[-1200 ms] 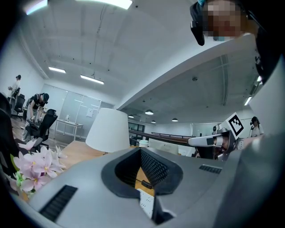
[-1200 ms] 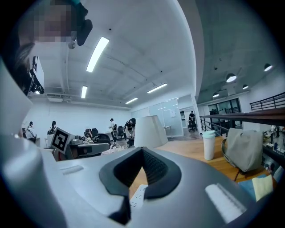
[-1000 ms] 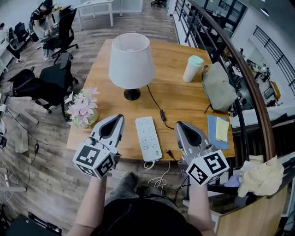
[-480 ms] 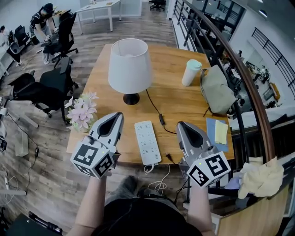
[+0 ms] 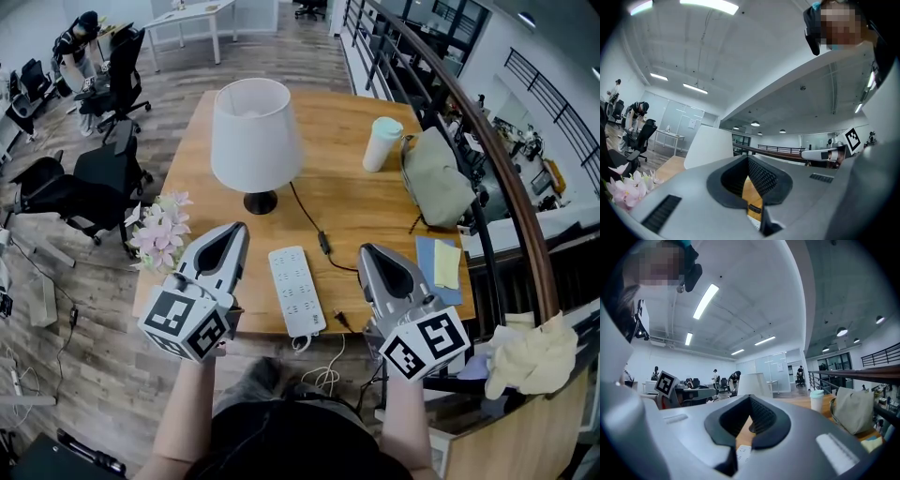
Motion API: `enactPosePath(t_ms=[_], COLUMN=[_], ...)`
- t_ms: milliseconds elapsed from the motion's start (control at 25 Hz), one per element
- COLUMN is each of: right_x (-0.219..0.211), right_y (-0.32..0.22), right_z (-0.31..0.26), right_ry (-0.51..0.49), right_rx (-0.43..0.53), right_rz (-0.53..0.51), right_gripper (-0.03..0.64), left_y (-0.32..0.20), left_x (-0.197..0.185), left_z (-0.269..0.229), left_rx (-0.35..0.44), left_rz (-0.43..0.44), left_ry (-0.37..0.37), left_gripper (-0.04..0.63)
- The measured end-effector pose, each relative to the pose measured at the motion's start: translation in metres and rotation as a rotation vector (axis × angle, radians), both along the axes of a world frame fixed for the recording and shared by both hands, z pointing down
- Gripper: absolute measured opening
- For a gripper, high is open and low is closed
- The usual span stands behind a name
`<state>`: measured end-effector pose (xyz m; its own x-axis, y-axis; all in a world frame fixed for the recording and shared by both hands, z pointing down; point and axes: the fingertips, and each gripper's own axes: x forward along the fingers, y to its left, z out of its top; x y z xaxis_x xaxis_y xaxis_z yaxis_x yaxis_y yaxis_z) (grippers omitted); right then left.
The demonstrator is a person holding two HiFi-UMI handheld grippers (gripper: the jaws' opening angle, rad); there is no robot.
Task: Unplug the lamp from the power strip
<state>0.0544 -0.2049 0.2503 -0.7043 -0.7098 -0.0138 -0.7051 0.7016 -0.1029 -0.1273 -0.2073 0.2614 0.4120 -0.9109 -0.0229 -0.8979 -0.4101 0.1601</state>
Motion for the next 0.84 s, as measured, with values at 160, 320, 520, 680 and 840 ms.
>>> enactPosePath(t_ms=[160,320,520,680,840], right_x=[0.000,-0.002,-0.004,-0.004,-0.007], right_y=[-0.002,-0.004,-0.005,-0.005,-0.004], right_z=[-0.002,-0.003,-0.004,-0.002,0.001], right_ry=[-0.001,-0.002,-0.016,-0.025,-0.027], right_rx=[0.003,0.005,-0.001,-0.010,-0.021], right_rz=[0.003,0.004,0.012,0.019,0.022], right_gripper=[0.008,0.008,0.008,0.008,0.008], left_y=[-0.004,-0.007,-0.010,-0.011,-0.011], left_x=[0.001,-0.001,-0.004,-0.003,-0.004], left_z=[-0.002,-0.004,-0.001,-0.003,-0.002], left_rx=[0.001,0.005,0.010,0.005,-0.001], left_rz=[0.007,0.011,0.017,0.029,0.036], left_ry=[0.000,-0.001,0.001,-0.002,-0.002], left_gripper=[-0.003,-0.003,-0.003,-0.003,-0.003])
